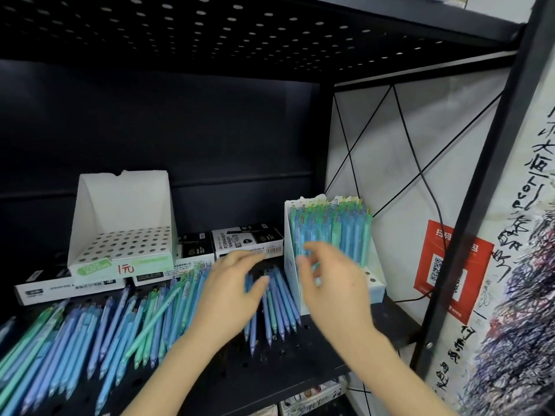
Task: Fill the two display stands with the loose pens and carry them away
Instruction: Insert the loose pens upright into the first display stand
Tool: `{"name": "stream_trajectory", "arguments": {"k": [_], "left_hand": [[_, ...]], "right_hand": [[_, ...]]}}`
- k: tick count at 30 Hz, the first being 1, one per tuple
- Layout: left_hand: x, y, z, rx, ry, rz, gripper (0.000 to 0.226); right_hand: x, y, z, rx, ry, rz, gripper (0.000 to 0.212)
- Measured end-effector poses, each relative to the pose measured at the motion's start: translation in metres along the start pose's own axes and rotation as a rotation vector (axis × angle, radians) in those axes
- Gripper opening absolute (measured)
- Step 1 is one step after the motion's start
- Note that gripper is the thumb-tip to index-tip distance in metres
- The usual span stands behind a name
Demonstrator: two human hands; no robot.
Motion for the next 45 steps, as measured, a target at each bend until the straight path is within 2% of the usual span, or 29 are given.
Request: {"name": "stream_trajectory", "arguments": {"k": [4, 7, 9, 11, 14, 19, 22, 25, 31, 36, 39, 42, 44, 45], "left_hand": [[0.022, -0.047, -0.021, -0.143, 0.022, 0.216, 0.022], [0.038, -0.078, -0.044, -0.255, -0.090, 0.255, 0.020], [0.047, -0.090, -0.054, -0.309, -0.202, 0.213, 0.028], [0.053, -0.095, -0.064, -0.361, -0.337, 0.129, 0.046], [0.056, -0.090, -0.078, -0.230, -0.471, 0.012, 0.066], [0.047, -0.071, -0.082, -0.321, -0.445, -0.054, 0.076], [0.037, -0.064, -0.079, -0.275, -0.480, -0.054, 0.078], [0.026, -0.062, -0.074, -0.221, -0.527, -0.041, 0.079], [0.013, -0.057, -0.067, -0.078, -0.590, -0.046, 0.073], [0.009, -0.052, -0.067, -0.059, -0.602, -0.064, 0.061], [0.008, -0.050, -0.071, -0.041, -0.609, -0.048, 0.046], [0.007, -0.049, -0.074, -0.018, -0.597, -0.029, 0.036], [0.007, -0.048, -0.077, -0.036, -0.583, -0.039, 0.011], [0.008, -0.048, -0.077, -0.049, -0.576, -0.037, 0.010]], "right_hand": [[0.019, 0.035, -0.029, 0.138, -0.141, -0.553, 0.046], [0.022, 0.055, -0.039, 0.260, -0.150, -0.704, 0.058], [0.020, 0.069, -0.042, 0.300, -0.138, -0.701, 0.066], [0.017, 0.081, -0.049, 0.347, -0.156, -0.674, 0.078], [0.017, 0.097, -0.062, 0.356, -0.177, -0.675, 0.081], [0.016, 0.109, -0.062, 0.252, -0.067, -0.596, 0.081], [0.018, 0.108, -0.062, 0.161, -0.051, -0.509, 0.076], [0.021, 0.108, -0.065, 0.077, -0.082, -0.491, 0.072], [0.022, 0.108, -0.066, -0.082, -0.064, -0.501, 0.061], [0.021, 0.106, -0.066, -0.104, -0.027, -0.521, 0.056], [0.018, 0.105, -0.068, -0.121, 0.002, -0.530, 0.053], [0.015, 0.103, -0.070, -0.135, 0.021, -0.551, 0.058], [0.012, 0.104, -0.072, -0.134, 0.039, -0.592, 0.058], [0.010, 0.105, -0.073, -0.140, 0.066, -0.624, 0.057]]}}
Point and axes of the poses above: each hand's wrist, its own x-axis away from the middle knuckle, its own y-axis out of the palm, z = x × y, the point moved 3 cm from there along -x, towards the middle knuckle, and after that the axes turned 14 degrees about x, right-handed, at the moved point
